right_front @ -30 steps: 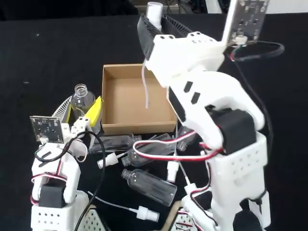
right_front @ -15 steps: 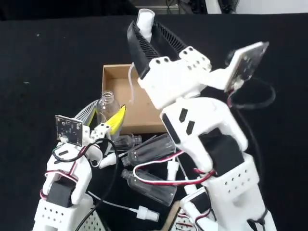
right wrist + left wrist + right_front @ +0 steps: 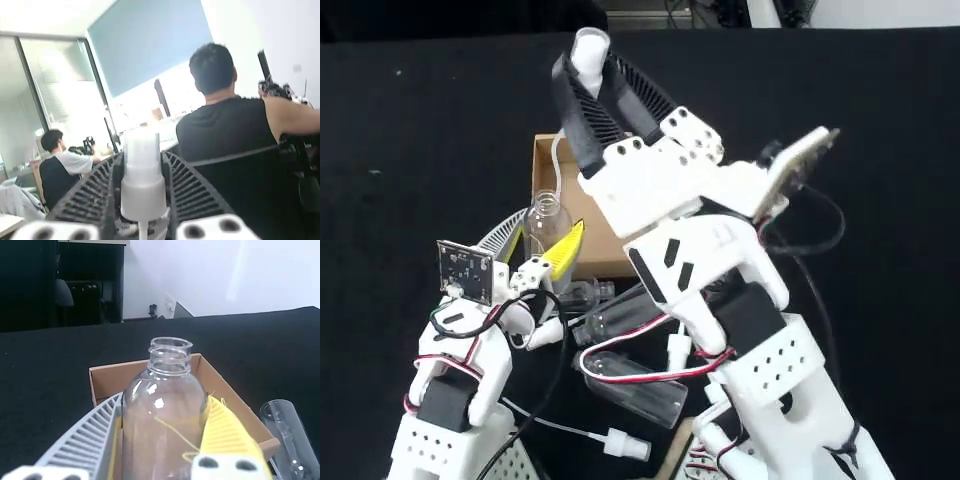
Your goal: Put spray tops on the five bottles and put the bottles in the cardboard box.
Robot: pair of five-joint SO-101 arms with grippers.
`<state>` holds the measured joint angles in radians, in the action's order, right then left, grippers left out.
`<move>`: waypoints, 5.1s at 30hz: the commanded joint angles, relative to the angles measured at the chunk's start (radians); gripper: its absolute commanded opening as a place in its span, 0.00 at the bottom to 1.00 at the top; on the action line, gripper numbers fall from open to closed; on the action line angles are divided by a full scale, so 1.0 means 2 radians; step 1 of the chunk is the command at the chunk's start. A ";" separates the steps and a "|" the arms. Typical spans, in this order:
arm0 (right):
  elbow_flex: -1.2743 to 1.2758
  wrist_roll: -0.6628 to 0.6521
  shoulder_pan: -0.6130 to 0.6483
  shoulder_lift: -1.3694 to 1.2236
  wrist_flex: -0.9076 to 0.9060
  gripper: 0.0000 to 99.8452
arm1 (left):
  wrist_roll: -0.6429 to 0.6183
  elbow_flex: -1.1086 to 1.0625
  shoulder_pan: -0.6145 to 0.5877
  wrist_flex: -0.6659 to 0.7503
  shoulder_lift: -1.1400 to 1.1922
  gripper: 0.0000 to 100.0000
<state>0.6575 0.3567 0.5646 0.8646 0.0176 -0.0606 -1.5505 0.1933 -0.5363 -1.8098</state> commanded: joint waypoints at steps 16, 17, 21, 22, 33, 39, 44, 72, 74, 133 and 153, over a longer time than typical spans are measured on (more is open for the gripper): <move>-0.023 -0.001 0.005 -0.063 0.068 0.01 | -0.002 -0.075 0.000 0.157 -0.006 0.03; -0.022 -0.001 0.005 -0.060 0.068 0.01 | -0.002 -0.075 0.000 0.156 -0.006 0.03; -0.021 -0.001 0.005 -0.065 0.068 0.01 | -0.002 -0.075 0.000 0.156 -0.007 0.03; -0.021 -0.001 0.005 -0.069 0.068 0.01 | -0.002 -0.075 0.000 0.156 -0.007 0.03; -0.028 -0.001 0.006 -0.063 0.068 0.01 | -0.002 -0.075 0.000 0.154 -0.007 0.03; -0.015 -0.001 0.005 -0.041 0.070 0.01 | -0.002 -0.075 0.000 0.155 -0.007 0.03; -0.013 -0.001 0.005 -0.042 0.068 0.01 | -0.002 -0.075 0.000 0.155 -0.007 0.03; 0.037 -0.079 0.086 0.016 -0.107 0.17 | -0.002 -0.075 -0.001 0.155 -0.007 0.03; 0.036 -0.077 0.087 0.026 -0.134 0.20 | -0.001 -0.075 -0.001 0.154 -0.007 0.03; 0.426 -0.160 -0.229 0.146 -0.042 0.05 | -0.001 0.117 -0.082 0.512 0.443 0.03; 0.424 -0.160 -0.229 0.146 -0.042 0.05 | -0.002 0.262 -0.072 0.954 0.984 0.03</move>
<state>1.5182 0.0453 0.0905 1.1439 -0.1005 -0.0683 -1.1101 0.0399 1.2436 0.0483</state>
